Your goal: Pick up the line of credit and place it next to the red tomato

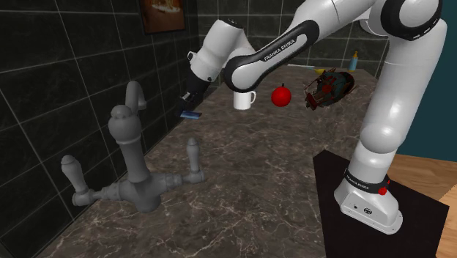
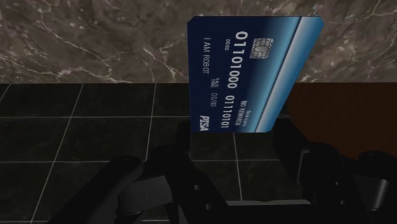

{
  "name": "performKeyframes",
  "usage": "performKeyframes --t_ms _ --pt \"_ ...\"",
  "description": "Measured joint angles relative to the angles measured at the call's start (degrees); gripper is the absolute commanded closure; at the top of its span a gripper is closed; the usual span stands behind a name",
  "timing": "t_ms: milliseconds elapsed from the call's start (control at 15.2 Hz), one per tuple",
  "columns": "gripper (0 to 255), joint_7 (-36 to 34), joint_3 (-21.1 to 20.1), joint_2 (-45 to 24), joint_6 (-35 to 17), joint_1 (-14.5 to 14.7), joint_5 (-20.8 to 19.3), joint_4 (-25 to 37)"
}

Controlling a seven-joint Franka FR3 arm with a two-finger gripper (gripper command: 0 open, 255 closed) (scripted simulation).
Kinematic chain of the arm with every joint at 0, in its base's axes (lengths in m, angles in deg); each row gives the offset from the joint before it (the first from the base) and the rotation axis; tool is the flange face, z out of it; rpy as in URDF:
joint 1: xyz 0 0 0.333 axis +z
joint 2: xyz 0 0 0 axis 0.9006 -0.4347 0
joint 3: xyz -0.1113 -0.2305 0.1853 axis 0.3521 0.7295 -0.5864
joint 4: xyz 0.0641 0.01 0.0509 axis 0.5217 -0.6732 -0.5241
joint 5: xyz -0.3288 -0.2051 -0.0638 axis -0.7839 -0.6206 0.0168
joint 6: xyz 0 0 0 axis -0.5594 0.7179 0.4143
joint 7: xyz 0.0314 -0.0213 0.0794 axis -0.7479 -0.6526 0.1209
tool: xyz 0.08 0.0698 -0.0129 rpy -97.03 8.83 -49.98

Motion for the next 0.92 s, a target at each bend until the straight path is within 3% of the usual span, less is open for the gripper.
performKeyframes --t_ms 462,924 --pt "255 3.89 0.17 2.81 4.19 -0.36 4.51 2.02" --pt "255 21.93 7.11 12.02 3.54 -0.89 20.10 -7.07"
